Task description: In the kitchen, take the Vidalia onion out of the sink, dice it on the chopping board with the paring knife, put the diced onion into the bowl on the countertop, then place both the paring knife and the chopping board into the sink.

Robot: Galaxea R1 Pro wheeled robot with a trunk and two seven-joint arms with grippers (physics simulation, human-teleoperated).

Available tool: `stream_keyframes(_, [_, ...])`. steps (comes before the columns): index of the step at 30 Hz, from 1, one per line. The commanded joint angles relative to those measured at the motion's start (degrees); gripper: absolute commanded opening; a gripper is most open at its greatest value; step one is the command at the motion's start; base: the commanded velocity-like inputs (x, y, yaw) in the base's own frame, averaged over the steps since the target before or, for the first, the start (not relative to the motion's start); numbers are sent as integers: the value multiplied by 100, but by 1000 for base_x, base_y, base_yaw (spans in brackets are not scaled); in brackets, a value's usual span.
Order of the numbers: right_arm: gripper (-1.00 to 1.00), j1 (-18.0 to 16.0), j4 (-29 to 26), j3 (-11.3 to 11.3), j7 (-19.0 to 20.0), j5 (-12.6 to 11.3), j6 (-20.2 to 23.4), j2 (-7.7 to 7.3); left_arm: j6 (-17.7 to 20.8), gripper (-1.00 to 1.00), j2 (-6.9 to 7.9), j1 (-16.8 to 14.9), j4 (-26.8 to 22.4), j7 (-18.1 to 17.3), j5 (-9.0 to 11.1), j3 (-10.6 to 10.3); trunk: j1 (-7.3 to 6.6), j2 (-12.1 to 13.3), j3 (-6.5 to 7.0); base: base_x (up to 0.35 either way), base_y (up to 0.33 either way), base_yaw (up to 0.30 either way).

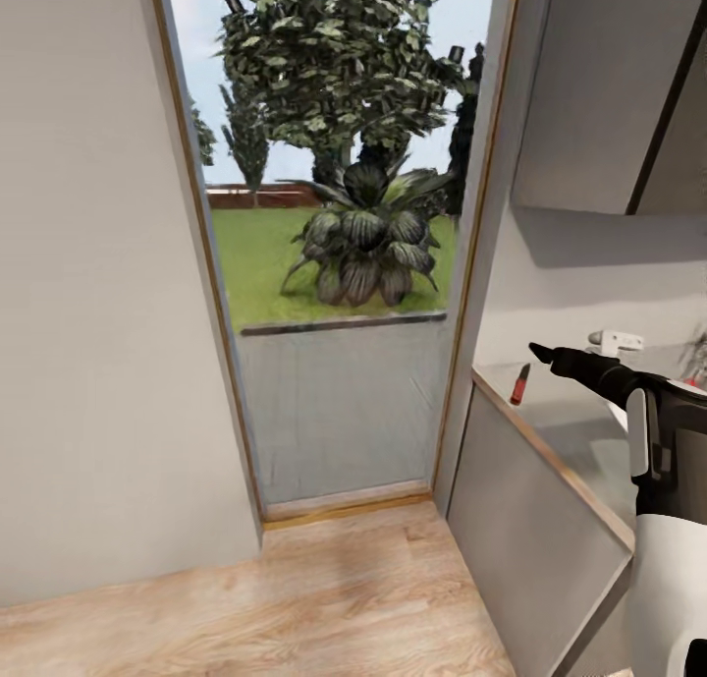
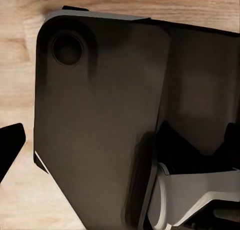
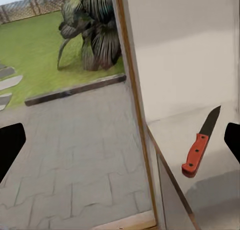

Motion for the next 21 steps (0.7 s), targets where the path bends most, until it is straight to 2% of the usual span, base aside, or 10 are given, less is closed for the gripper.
stream_keyframes(1, [100,-8,-6,-9,37,19,30,3,-5,100,-2,3,-11,-7,3,33,3,-5,-5,153,295,-272])
stream_keyframes(21, [100,-8,7,-2,22,23,30,11,-5,100,-2,3,-11,-7,1,34,3,-5,-3,166,293,-223])
